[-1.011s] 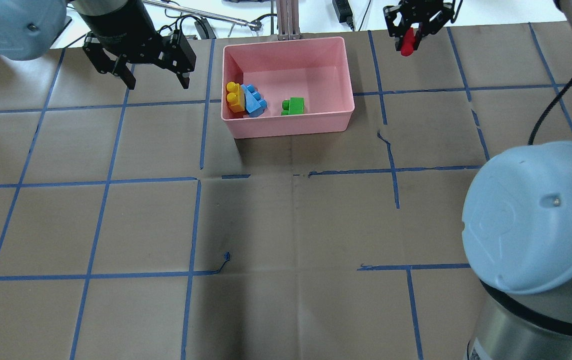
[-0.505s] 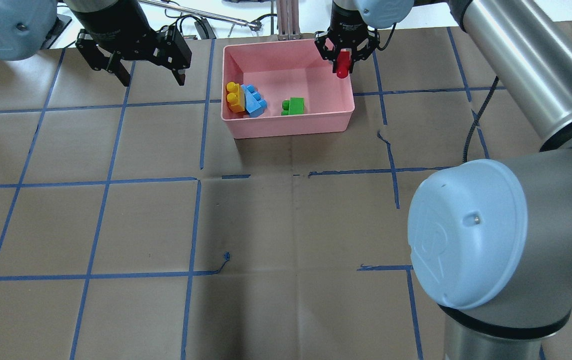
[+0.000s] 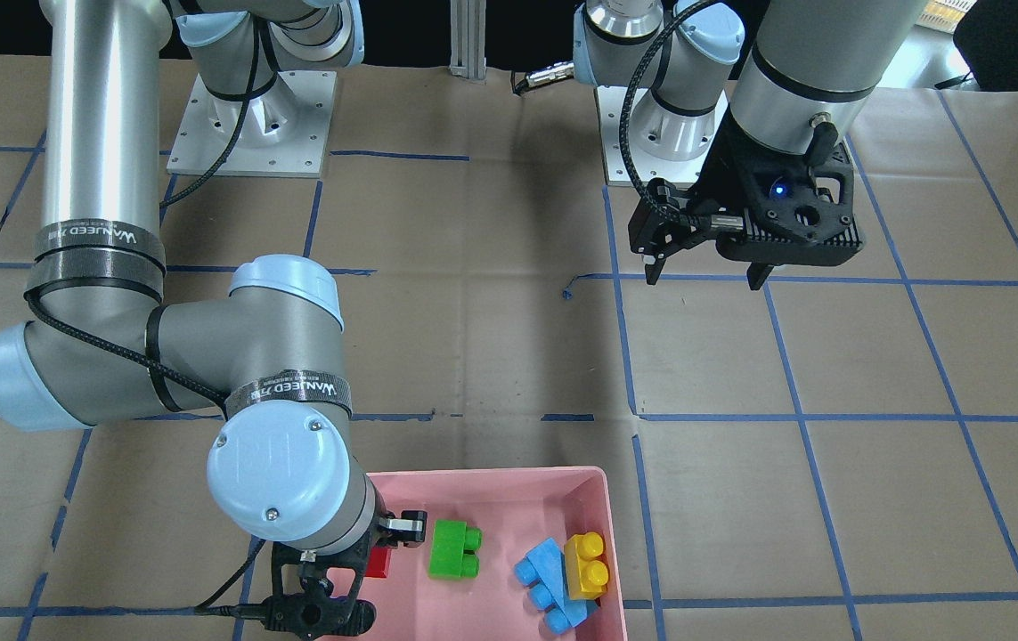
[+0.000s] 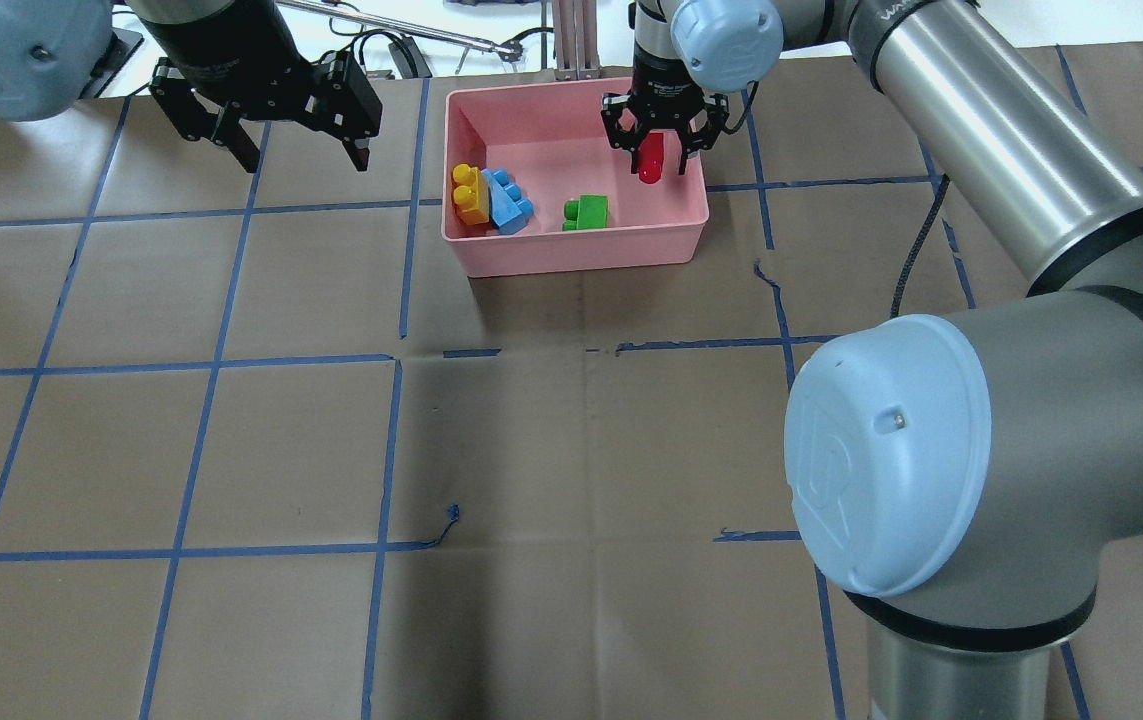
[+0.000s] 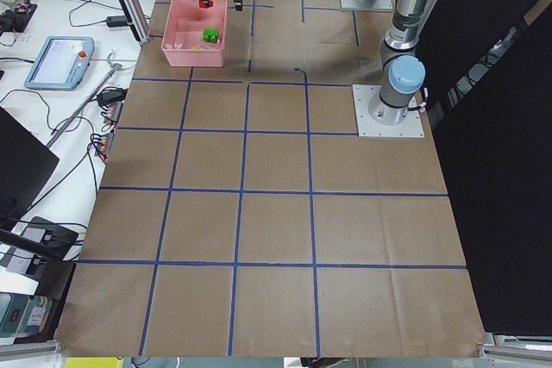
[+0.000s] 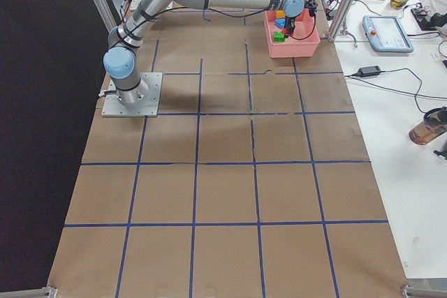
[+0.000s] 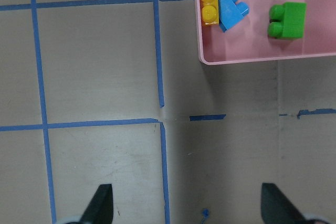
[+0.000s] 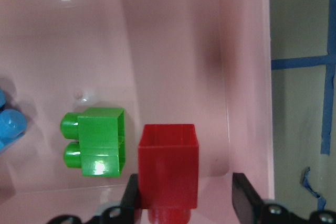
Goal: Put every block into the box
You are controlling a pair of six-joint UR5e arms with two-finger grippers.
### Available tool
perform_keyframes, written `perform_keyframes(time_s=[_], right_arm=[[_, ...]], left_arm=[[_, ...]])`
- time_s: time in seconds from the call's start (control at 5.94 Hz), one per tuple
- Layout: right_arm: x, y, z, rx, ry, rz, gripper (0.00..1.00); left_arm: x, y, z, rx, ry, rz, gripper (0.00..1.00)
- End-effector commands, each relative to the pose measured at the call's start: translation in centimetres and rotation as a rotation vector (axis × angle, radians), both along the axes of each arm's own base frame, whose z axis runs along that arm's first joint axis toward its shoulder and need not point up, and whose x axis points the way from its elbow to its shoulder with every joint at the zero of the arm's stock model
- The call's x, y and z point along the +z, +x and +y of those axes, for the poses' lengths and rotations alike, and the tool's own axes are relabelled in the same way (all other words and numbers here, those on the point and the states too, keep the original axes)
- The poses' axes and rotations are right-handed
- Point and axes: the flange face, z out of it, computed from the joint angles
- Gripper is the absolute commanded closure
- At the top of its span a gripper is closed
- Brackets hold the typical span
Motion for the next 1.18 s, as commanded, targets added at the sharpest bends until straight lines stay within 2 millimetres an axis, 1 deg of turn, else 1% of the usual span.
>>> perform_keyframes(time_s=[0.0, 0.17, 0.51, 0.67, 0.84, 1.01], right_arm=[[1.3, 0.0, 0.5, -0.002, -0.003, 0.006, 0.01], [1.9, -0.2, 0.6, 0.010, -0.008, 0.011, 0.01], [3.8, -0.8, 1.0, 0.019, -0.029, 0.011, 0.01], [6.2, -2.3, 1.4, 0.046, -0.052, 0.030, 0.01], [9.3, -3.9, 2.9, 0.039, -0.039, 0.064, 0.01], [12.1, -6.9, 5.5, 0.043, -0.003, 0.077, 0.01]], left_arm=[[0.1, 0.0, 0.1, 0.000, -0.002, 0.000, 0.00], [0.1, 0.0, 0.1, 0.000, -0.002, 0.000, 0.00], [0.1, 0.0, 0.1, -0.001, -0.002, 0.001, 0.00], [0.1, 0.0, 0.1, -0.001, -0.002, 0.001, 0.00], [0.1, 0.0, 0.1, 0.000, -0.002, 0.000, 0.00], [0.0, 0.0, 0.0, -0.001, 0.000, 0.001, 0.00]])
